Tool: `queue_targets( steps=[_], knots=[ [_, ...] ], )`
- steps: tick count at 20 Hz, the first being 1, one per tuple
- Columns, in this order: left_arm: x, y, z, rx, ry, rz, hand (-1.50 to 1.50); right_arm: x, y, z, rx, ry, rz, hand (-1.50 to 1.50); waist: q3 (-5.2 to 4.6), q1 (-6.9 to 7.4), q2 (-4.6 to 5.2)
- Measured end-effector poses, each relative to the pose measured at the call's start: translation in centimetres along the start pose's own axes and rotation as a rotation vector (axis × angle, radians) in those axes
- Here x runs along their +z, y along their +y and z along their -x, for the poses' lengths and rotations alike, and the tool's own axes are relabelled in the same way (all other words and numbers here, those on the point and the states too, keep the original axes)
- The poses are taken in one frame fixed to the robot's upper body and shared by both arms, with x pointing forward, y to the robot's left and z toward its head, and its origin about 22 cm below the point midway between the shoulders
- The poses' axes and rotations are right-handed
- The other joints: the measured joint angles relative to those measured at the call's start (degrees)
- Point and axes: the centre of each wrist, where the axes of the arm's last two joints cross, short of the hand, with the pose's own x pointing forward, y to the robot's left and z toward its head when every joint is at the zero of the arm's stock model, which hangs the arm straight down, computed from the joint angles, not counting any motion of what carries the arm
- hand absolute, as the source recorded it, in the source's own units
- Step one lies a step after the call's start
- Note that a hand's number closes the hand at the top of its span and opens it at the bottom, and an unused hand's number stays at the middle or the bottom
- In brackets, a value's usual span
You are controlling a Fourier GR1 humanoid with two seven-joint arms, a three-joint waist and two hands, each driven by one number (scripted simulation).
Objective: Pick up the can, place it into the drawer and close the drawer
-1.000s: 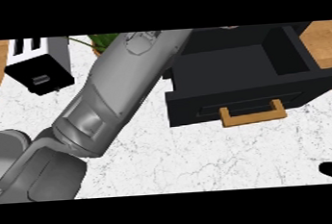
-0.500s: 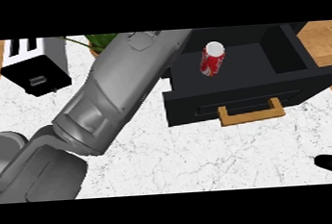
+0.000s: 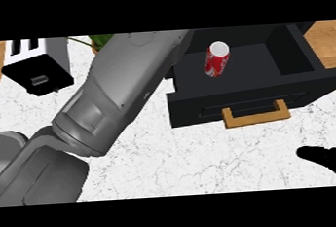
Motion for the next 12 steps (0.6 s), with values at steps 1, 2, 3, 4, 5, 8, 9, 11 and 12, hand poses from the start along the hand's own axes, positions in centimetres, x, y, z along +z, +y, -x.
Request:
queue_targets(
  steps=[1, 2, 3, 4, 5, 8, 9, 11, 12],
  knots=[
    [0.0, 0.0, 0.0, 0.009, -0.001, -0.001, -1.50, -0.2, 0.3, 0.0, 0.029, -0.006, -0.008, -1.50, -0.01, 0.21, -0.05],
    [0.0, 0.0, -0.3, 0.022, 0.001, 0.001, -1.50, -0.4, 0.6, 0.1, 0.066, -0.012, -0.015, -1.50, -0.02, 0.51, -0.09],
    [0.0, 0.0, -0.3, 0.033, -0.001, 0.001, -1.50, -0.8, 0.8, 0.4, 0.099, -0.018, -0.025, -1.50, -0.02, 0.74, -0.05],
    [0.0, -0.1, -0.4, 0.044, 0.000, -0.002, -1.50, -1.2, 1.4, 0.6, 0.128, -0.022, -0.035, -1.50, -0.01, 0.81, -0.04],
    [0.0, -0.1, -0.7, 0.048, -0.001, -0.003, -1.50, -1.5, 1.7, 0.8, 0.161, -0.028, -0.041, -1.50, -0.02, 1.08, -0.09],
    [0.1, -0.1, -0.5, 0.049, -0.012, -0.001, -1.50, -2.7, 3.2, 1.7, 0.255, -0.038, -0.070, -1.50, -0.03, 1.92, -0.19],
    [0.0, -0.2, -0.7, 0.048, -0.020, -0.004, -1.50, -3.1, 3.7, 2.3, 0.284, -0.040, -0.081, -1.50, -0.03, 2.25, -0.16],
    [0.0, -0.2, -0.6, 0.039, -0.023, -0.011, -1.50, -3.9, 4.9, 2.9, 0.340, -0.042, -0.099, -1.50, -0.03, 2.78, -0.37],
    [0.0, -0.1, -0.5, 0.035, -0.023, -0.014, -1.50, -4.2, 5.3, 3.2, 0.361, -0.046, -0.107, -1.50, -0.04, 2.99, -0.43]
  ],
)
